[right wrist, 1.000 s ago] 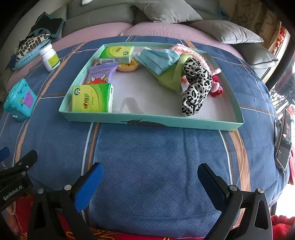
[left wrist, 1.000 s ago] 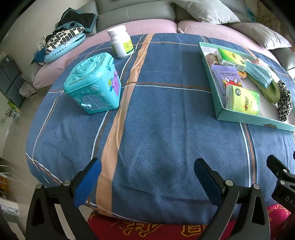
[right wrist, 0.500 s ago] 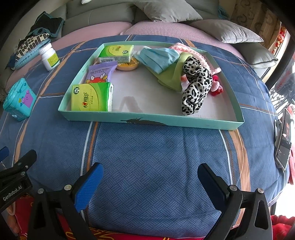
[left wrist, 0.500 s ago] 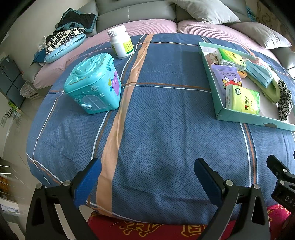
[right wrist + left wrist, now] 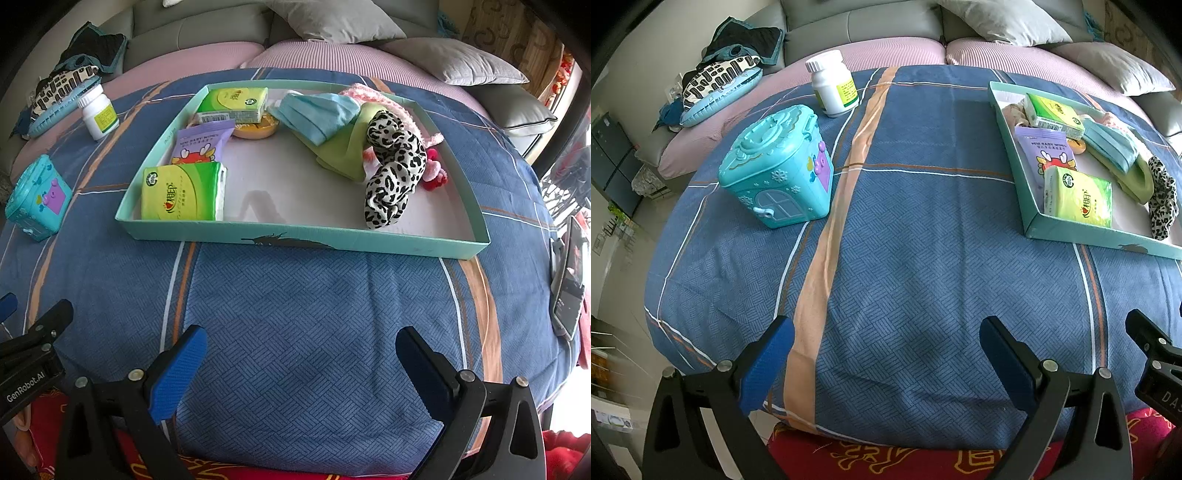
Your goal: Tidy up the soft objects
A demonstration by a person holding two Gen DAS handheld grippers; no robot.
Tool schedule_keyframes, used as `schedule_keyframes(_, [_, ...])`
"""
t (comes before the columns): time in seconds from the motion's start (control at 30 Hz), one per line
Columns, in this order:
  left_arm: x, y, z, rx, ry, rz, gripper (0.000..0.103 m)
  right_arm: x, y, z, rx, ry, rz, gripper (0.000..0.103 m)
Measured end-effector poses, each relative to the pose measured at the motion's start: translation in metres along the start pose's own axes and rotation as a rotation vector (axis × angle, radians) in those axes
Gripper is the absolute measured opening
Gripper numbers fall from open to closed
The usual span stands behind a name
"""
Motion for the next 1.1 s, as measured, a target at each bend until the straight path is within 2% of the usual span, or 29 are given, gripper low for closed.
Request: schedule_keyframes(1.1, [-0.001, 0.0022, 0.0005, 0.017, -0.014, 0.008, 0.1, 0.0018, 0.0008, -0.0017, -0.001, 0.004, -0.001, 0.103])
Point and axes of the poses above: each gripper's, at about its wrist camera, not at the fingertips, and x roughly the way its jaws point, y to its left, z to its top, the point moved 7 cm from there along x, roughly the way its jaws point, and after that the axes turned 4 degrees about -y, right-handed, at the moved point
